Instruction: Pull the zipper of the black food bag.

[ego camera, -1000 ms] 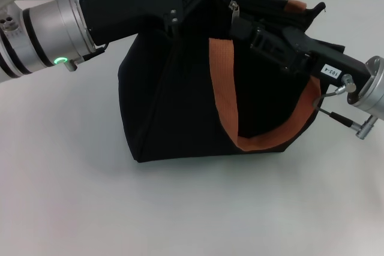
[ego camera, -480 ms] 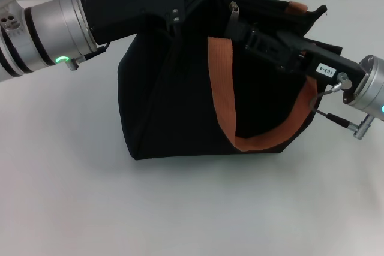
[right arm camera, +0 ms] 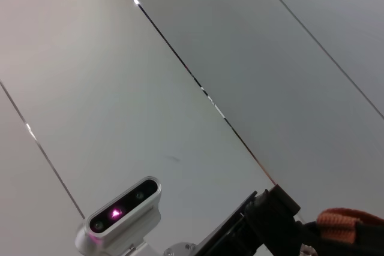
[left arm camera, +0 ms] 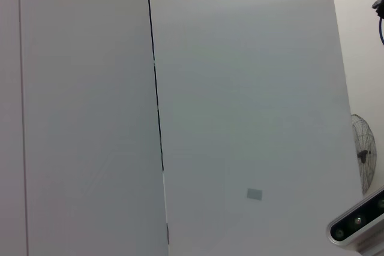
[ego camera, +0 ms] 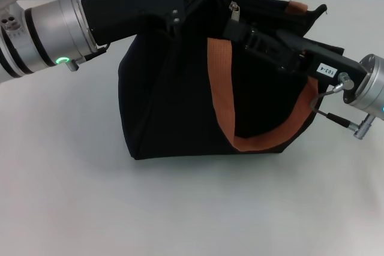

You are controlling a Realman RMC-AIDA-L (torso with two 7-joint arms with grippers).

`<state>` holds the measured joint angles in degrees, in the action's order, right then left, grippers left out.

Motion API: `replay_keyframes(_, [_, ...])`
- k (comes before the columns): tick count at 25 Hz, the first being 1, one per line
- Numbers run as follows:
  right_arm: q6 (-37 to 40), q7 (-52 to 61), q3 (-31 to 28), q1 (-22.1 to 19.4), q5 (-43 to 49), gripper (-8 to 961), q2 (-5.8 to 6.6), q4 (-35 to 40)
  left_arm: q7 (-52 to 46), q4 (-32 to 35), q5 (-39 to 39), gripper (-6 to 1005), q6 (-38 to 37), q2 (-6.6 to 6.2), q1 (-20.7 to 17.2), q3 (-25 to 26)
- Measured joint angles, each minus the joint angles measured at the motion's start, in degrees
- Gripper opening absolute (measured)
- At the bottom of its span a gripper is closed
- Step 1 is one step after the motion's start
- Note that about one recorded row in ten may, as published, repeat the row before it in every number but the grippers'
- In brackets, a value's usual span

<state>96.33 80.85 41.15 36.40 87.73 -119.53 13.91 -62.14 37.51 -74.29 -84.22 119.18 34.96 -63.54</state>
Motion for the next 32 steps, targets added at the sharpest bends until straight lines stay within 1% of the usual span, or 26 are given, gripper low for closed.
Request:
replay_keyframes(7, [-0.36,0.03,-0.28,0.32,-0.10,254,-0.10,-0.05,0.50,-0.31,0.04,73,0.03,0.00,0.11,0.00])
replay_keyframes(14, [-1.94,2.66,1.20,0.82,0.23,105,0.12,0.53,0.52,-0.34,0.04,75,0.02,-0.01,0.11,-0.01])
replay_keyframes(24, [-1.83,2.69,0.89,0.14,-0.07,-2,0.00,1.39,1.37,-0.76,0.07,79,-0.02,0.00,0.11,0.07])
replay_keyframes(32, [-3.21,3.05,0.47,-0.77,-0.41,-3,0.04,1.48,3.01,-2.82,1.96,82,0.14,-0.14,-0.94,0.68])
